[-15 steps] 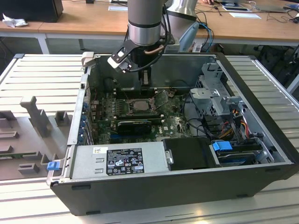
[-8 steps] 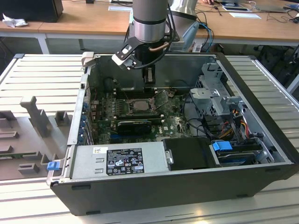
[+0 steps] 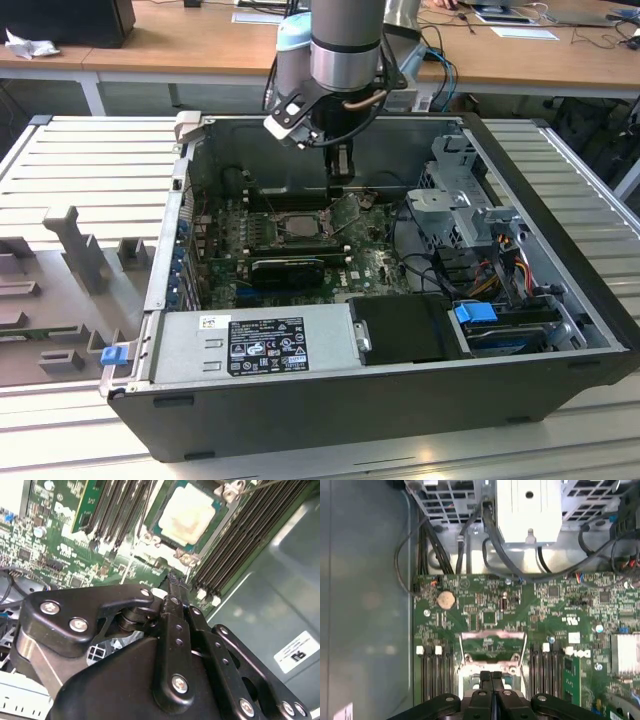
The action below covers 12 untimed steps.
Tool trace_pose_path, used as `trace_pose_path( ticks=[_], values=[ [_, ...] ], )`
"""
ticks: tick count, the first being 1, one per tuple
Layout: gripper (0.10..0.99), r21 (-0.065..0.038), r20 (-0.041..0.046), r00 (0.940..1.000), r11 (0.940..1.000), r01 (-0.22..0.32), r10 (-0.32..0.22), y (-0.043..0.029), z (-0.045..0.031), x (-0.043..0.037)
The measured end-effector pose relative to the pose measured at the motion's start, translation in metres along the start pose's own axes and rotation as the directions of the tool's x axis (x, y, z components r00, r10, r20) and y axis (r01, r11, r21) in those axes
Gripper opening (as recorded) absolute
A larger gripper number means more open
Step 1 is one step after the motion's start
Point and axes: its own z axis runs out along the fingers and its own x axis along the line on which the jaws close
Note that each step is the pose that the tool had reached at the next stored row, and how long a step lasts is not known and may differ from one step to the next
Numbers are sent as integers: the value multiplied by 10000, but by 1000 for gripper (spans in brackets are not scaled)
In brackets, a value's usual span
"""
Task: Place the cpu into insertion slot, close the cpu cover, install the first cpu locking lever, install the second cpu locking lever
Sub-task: 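Close the cpu cover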
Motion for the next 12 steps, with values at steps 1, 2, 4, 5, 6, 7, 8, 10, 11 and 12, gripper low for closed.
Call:
trace_pose_path(
  ticks=[1, 2, 4, 5, 6, 7, 8, 10, 11, 12],
  values=[
    [106, 0, -1, 10000, 10000, 1, -1, 20, 1, 1],
    [106, 3, 0, 10000, 10000, 0, 0, 57, 3, 3],
    [106, 9, 0, 10000, 10000, 2, -2, 145, 7, 6],
    [106, 10, 0, 10000, 10000, 4, -4, 161, 9, 6],
    [106, 11, 0, 10000, 10000, 7, -7, 174, 10, 6],
    [106, 11, 1, 10000, 10000, 8, -8, 191, 13, 6],
    [106, 10, 0, 10000, 10000, 8, -8, 201, 16, 6],
    [106, 11, -1, 10000, 10000, 7, -7, 243, 36, 7],
    [106, 24, 1, 10000, 10000, 7, -7, 299, 46, 7],
    [106, 30, 1, 10000, 10000, 7, -7, 331, 50, 8]
  ],
)
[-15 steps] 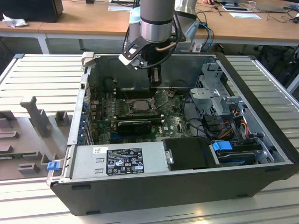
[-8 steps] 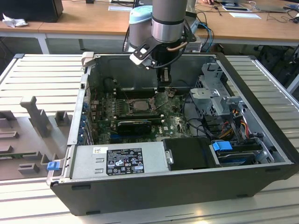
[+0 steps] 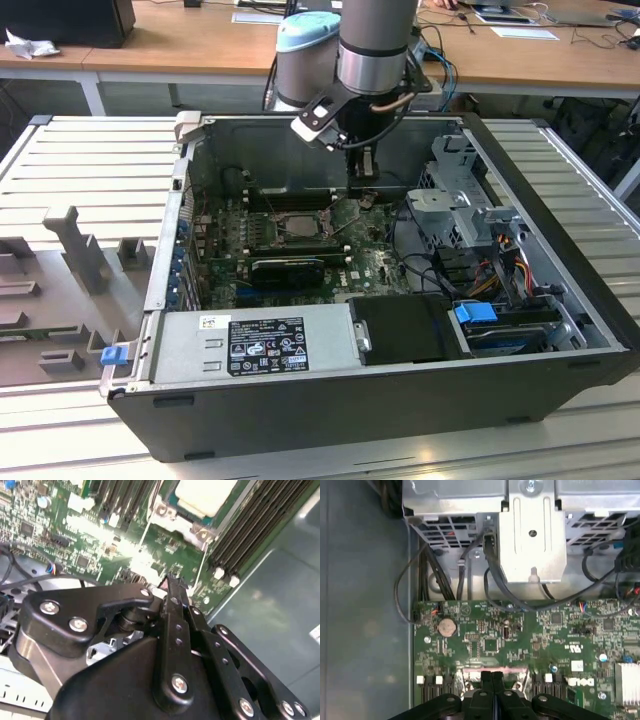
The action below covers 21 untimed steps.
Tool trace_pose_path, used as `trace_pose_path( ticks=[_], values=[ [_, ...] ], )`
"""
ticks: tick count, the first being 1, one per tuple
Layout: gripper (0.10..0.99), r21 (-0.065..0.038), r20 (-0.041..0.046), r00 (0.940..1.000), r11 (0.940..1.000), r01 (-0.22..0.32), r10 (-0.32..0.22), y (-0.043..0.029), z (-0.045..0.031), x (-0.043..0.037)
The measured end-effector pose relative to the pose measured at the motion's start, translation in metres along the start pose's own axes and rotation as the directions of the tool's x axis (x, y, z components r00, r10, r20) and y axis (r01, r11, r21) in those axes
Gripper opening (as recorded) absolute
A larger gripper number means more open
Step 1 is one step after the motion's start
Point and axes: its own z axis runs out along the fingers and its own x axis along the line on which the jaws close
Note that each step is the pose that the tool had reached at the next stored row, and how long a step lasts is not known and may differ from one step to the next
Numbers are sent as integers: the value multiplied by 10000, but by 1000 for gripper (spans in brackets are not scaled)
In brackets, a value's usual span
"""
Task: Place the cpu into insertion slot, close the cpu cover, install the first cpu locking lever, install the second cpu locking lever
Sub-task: 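Close the cpu cover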
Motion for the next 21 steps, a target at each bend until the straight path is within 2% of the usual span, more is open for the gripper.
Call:
trace_pose_path(
  ticks=[4, 7, 8, 9, 12, 13, 14, 15, 16, 18, 21],
  values=[
    [106, 8, -1, 10000, 10000, 42, -42, 105, 19, 1],
    [106, 36, -12, 9997, 9997, 232, -232, 198, 57, 4],
    [106, 41, -12, 9997, 9997, 234, -234, 205, 83, 3],
    [106, 42, -11, 9997, 9997, 234, -234, 209, 124, 2],
    [106, 65, -12, 9997, 9997, 236, -236, 209, 172, 0],
    [106, 115, -11, 9997, 9997, 236, -236, 209, 172, 0],
    [106, 257, -11, 9997, 9994, 230, -230, 209, 172, 0],
    [106, 332, -13, 9997, 9992, 228, -228, 208, 173, 0],
    [106, 359, -15, 9997, 9991, 224, -223, 199, 172, 0],
    [106, 356, -32, 9997, 9991, 226, -225, 140, 170, -3],
    [106, 356, -31, 9997, 9991, 228, -227, 111, 168, -4]
  ],
)
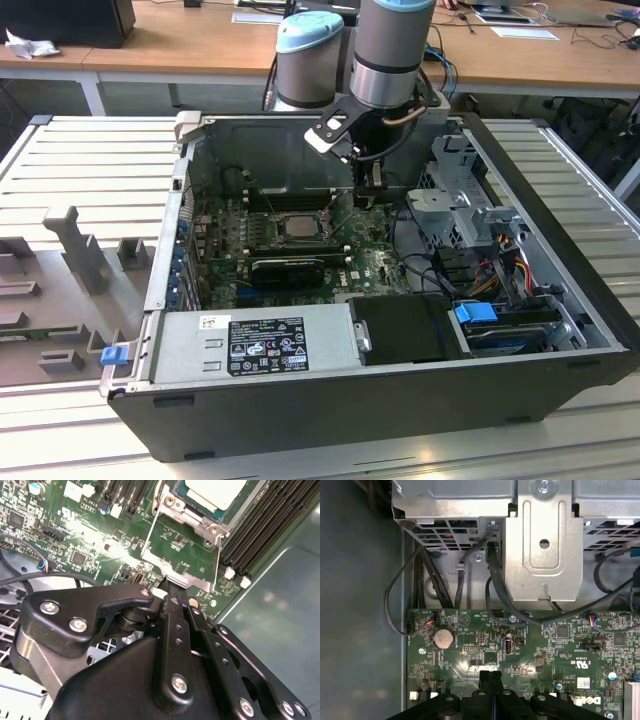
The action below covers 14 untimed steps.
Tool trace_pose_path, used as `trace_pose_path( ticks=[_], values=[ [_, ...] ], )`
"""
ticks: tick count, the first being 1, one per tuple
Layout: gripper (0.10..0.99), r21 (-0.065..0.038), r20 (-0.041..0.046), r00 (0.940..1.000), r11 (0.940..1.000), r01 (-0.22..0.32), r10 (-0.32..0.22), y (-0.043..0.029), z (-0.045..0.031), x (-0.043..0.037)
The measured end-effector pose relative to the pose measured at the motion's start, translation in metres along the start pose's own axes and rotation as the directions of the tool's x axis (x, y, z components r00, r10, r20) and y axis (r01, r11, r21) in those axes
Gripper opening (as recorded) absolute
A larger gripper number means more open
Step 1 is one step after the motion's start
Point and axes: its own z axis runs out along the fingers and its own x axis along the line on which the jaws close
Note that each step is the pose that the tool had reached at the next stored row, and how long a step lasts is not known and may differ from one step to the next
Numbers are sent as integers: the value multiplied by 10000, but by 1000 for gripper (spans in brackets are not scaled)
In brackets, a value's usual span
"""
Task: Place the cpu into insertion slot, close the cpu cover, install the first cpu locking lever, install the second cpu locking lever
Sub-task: 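Close the cpu cover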
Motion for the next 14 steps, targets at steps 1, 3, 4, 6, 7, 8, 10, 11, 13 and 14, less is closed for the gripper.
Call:
trace_pose_path(
  ticks=[1, 3, 4, 6, 7, 8, 10, 11, 13, 14],
  values=[
    [106, 0, -1, 10000, 10000, 0, 0, -8, 0, 0],
    [106, 0, -2, 10000, 10000, 0, 0, -48, 2, 0],
    [106, 0, 1, 10000, 10000, 0, 0, -57, 1, 0],
    [106, 0, -1, 10000, 10000, 0, 0, -86, 1, 0],
    [106, 0, -1, 10000, 10000, 0, 0, -94, 1, 0],
    [106, 0, -1, 10000, 10000, 0, 0, -99, 1, 0],
    [106, 0, -1, 10000, 10000, 1, -1, -106, 1, 0],
    [106, 0, -1, 10000, 10000, 1, -1, -116, 1, 1],
    [106, 0, -1, 10000, 10000, 0, 0, -129, 1, 0],
    [106, 0, -1, 10000, 10000, 1, -1, -133, 1, 0]
  ],
)
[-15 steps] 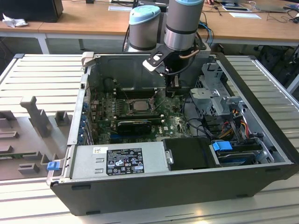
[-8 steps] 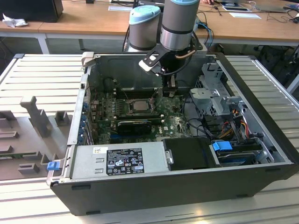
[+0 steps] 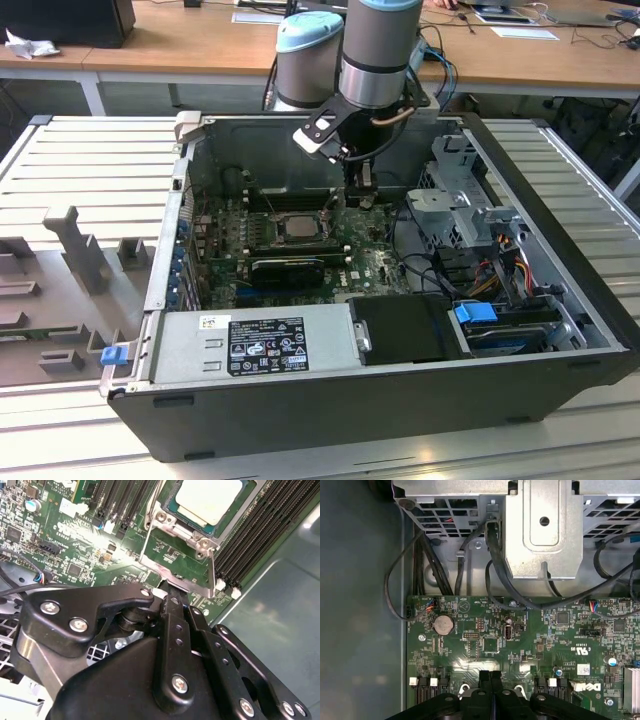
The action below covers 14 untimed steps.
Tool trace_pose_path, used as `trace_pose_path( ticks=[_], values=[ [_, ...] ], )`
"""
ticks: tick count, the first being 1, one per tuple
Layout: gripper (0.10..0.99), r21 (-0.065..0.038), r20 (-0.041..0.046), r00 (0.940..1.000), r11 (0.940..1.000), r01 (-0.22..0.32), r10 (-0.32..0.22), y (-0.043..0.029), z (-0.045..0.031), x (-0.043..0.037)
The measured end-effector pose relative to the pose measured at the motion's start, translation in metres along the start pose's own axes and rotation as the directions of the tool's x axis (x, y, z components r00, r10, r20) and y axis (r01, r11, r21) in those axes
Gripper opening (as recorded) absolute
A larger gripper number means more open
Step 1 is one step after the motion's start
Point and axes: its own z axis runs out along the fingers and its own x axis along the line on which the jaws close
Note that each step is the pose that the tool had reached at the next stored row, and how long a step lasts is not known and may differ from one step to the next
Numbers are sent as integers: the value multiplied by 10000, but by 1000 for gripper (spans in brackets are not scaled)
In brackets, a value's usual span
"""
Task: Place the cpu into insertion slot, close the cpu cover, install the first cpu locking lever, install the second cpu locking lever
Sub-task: 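Close the cpu cover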
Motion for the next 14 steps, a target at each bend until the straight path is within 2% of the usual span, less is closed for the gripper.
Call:
trace_pose_path(
  ticks=[14],
  values=[
    [106, 0, 0, 10000, 10000, 0, 0, -55, 0, 0]
  ],
)
